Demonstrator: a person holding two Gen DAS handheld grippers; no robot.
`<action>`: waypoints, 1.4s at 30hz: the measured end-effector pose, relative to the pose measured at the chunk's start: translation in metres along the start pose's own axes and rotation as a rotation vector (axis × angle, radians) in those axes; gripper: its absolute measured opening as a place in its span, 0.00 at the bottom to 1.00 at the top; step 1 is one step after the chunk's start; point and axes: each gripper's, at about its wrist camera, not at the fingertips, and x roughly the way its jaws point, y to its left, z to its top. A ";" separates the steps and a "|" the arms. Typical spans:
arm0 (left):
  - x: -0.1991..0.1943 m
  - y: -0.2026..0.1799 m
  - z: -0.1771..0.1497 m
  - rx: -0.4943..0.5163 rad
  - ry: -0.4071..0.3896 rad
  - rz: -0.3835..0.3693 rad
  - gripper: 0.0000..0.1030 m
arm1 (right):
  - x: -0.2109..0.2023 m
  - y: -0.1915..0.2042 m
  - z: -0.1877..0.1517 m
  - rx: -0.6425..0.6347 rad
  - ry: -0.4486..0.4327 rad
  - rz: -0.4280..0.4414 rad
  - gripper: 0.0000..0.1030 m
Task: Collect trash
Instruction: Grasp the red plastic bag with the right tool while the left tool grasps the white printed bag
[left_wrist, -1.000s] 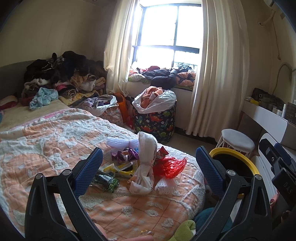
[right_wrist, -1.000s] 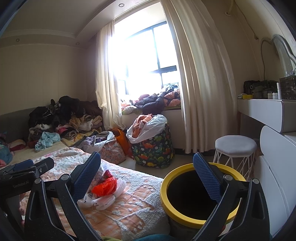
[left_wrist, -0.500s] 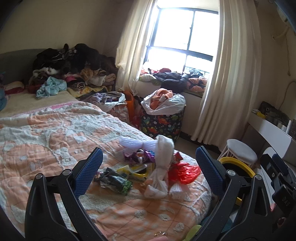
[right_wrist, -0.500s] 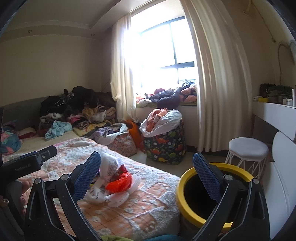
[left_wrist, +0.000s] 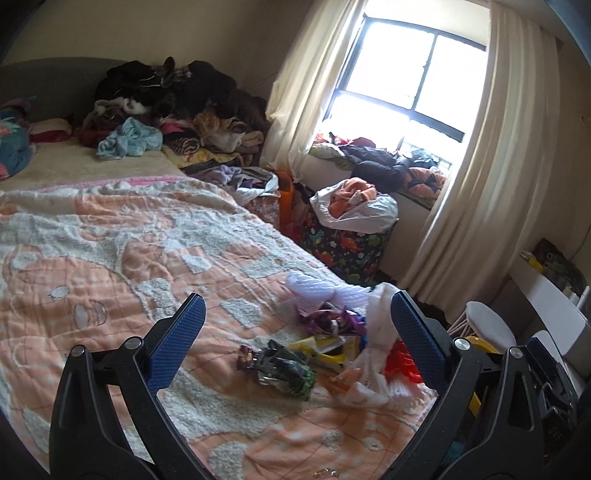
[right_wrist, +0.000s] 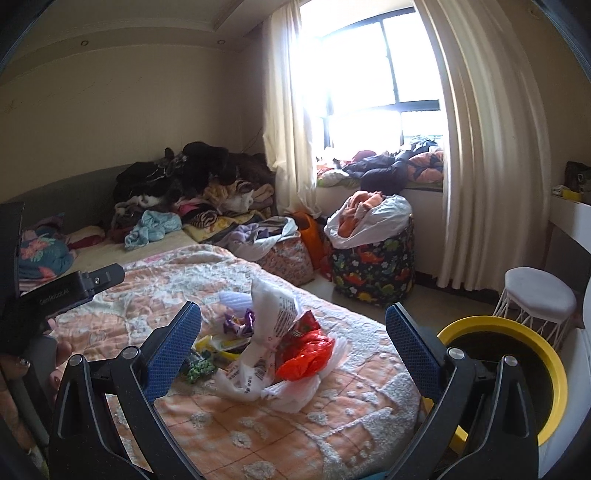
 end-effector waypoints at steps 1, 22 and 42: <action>0.004 0.002 0.000 0.002 0.007 0.007 0.89 | 0.005 -0.001 0.000 0.003 0.013 0.009 0.94; 0.085 -0.055 -0.063 0.212 0.339 -0.157 0.65 | 0.098 -0.049 -0.031 0.186 0.371 0.138 0.58; 0.116 -0.071 -0.091 0.254 0.459 -0.223 0.29 | 0.097 -0.046 -0.024 0.155 0.317 0.221 0.04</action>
